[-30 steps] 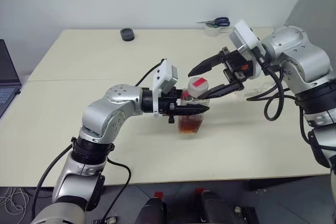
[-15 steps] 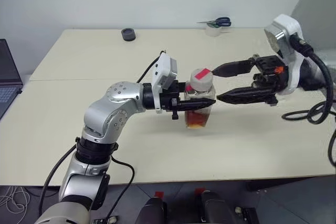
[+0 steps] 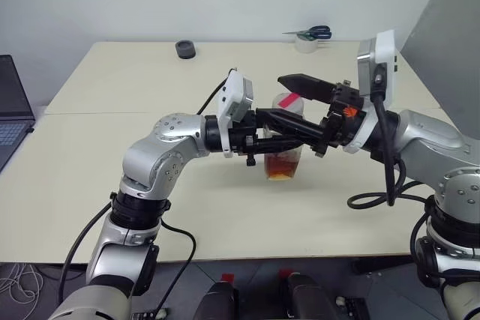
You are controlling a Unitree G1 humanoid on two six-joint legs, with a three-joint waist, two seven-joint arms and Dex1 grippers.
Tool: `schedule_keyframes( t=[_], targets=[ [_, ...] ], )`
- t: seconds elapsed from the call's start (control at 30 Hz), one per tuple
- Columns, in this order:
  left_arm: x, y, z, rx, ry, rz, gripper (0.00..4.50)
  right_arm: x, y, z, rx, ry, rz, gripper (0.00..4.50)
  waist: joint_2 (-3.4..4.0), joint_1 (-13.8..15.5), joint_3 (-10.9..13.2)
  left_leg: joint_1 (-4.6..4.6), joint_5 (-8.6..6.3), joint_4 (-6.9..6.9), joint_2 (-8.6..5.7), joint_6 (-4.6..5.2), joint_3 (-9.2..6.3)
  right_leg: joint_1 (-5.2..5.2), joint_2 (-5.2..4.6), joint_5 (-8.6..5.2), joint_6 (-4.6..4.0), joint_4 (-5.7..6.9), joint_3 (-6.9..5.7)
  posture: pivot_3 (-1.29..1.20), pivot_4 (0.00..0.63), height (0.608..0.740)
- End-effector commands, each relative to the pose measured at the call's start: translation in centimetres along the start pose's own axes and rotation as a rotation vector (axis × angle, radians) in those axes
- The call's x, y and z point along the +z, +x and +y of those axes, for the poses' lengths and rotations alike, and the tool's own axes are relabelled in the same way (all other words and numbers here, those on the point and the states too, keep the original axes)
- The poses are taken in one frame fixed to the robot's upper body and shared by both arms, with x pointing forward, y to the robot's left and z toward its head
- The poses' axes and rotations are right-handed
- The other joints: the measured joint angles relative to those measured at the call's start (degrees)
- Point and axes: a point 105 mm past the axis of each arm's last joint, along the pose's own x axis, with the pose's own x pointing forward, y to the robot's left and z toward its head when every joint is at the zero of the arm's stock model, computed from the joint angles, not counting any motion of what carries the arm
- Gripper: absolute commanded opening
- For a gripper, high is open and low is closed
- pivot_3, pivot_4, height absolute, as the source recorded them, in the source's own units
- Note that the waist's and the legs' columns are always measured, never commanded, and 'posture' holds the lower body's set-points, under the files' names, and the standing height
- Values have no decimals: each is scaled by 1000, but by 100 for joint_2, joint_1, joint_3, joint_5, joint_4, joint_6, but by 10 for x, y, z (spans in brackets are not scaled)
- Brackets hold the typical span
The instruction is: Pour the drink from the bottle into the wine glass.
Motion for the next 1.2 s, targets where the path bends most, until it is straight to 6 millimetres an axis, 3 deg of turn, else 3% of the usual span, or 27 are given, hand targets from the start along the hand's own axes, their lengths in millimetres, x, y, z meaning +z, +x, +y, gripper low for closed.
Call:
schedule_keyframes(
  t=[0.03, 0.23, 0.27, 0.53, 0.63, 0.9, 1.13, 1.2],
  targets=[
    [17, 0, 0, -11, 77, -30, 1818, 4, -2, 4, 5, -38, -25, 4108, 0, -13, 0, 0, 0, 0, 0, 0, 0, 0, 1, 0, 0, 0, 0, 0, 150, 740],
    [17, -1, 1, -8, 81, -27, 1818, 1, -4, 4, 15, -48, -10, 2046, 0, -29, 0, 0, -1, 0, 1, 2, 0, 1, 3, 0, 0, 1, 1, 0, 150, 740],
    [17, -1, 2, -7, 82, -26, 1818, 1, -4, 4, 16, -52, -7, 1896, 0, -32, 0, 1, -1, 0, 1, 2, 0, 1, 4, 0, 0, 1, 1, 0, 150, 740],
    [17, -1, -1, -8, 77, -23, 1818, 2, -4, 3, 50, -75, 3, 1899, 0, -33, 0, 1, -1, 0, 2, 3, 0, 1, 5, 0, 0, 1, 1, 0, 150, 740],
    [16, 0, -5, -33, 71, -24, 1818, 1, -7, 1, 157, -133, 57, 1899, 0, -33, 0, 1, -2, 1, 1, 4, 1, 2, 12, 0, 0, 0, 1, 0, 150, 740],
    [14, 7, -26, -113, 62, -17, 1818, -16, -12, -41, 679, -307, 383, 1899, 8, -84, 6, 22, -24, 4, 6, 43, 20, 21, 35, 0, 2, -3, 1, 0, 150, 740],
    [10, 4, -36, -93, 43, -23, 1818, -13, -3, -54, 767, -315, 533, 1899, 11, -67, 8, 8, -12, 6, 9, 18, 1, -1, 4, 1, 0, -2, 4, 0, 150, 740],
    [9, 3, -37, -87, 40, -27, 1818, -11, -5, -54, 771, -304, 550, 2628, 11, -29, 9, 3, -13, 7, 2, 16, 1, -1, -6, 1, 0, -6, 3, 0, 150, 740]
  ],
)
